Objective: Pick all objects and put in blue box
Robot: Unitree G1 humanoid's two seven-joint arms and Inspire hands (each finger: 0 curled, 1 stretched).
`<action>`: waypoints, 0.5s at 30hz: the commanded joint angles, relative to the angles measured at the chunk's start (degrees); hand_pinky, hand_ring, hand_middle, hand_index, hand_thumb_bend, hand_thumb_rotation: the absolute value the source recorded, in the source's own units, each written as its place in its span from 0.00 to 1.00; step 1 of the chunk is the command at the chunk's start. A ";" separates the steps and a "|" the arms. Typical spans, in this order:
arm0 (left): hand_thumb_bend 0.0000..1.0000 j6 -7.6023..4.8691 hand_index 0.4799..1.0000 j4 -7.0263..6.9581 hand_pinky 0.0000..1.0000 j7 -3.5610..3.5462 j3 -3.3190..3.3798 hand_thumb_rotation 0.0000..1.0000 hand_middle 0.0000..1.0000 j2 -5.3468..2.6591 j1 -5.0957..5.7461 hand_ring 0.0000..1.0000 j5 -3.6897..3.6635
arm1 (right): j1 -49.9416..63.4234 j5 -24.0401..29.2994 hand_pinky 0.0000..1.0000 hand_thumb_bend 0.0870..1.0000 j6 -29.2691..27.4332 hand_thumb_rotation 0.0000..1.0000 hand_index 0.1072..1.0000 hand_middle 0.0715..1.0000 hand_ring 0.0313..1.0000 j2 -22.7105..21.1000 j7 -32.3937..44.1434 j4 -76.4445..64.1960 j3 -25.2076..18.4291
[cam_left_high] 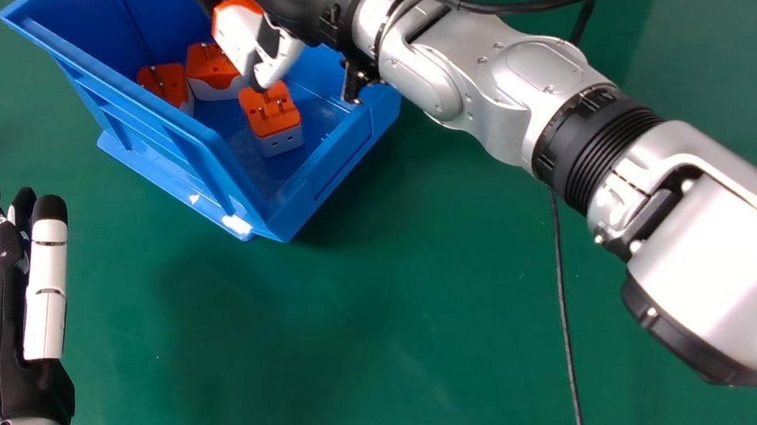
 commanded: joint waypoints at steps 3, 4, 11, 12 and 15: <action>0.51 -1.05 1.00 -0.38 1.00 0.20 -0.06 0.91 1.00 0.58 -0.36 1.00 0.85 | -0.99 0.82 0.75 0.62 0.34 0.20 0.82 0.87 0.86 -0.43 0.05 -2.37 -0.38; 0.51 -0.74 1.00 -0.50 1.00 0.31 -0.11 0.91 1.00 0.54 -0.52 1.00 0.92 | -1.05 -0.79 0.77 0.63 1.21 0.22 0.84 0.90 0.88 -0.91 -0.64 -2.38 0.87; 0.53 -0.43 1.00 0.23 1.00 0.43 -0.08 0.90 1.00 0.66 -1.20 1.00 1.09 | -0.66 -3.44 0.93 0.67 3.75 0.51 0.96 0.97 0.97 -1.96 -2.23 -2.77 3.23; 0.53 -0.50 1.00 0.56 1.00 0.46 -0.06 0.90 1.00 0.63 -1.40 1.00 1.13 | -0.53 -3.37 0.95 0.67 3.93 0.54 0.96 0.98 0.98 -2.06 -2.32 -2.86 3.25; 0.53 -0.61 1.00 1.17 1.00 0.47 -0.01 0.90 1.00 0.58 -1.82 1.00 1.13 | -0.06 -2.99 0.97 0.67 4.15 0.58 0.98 0.99 0.98 -2.33 -2.59 -3.18 3.10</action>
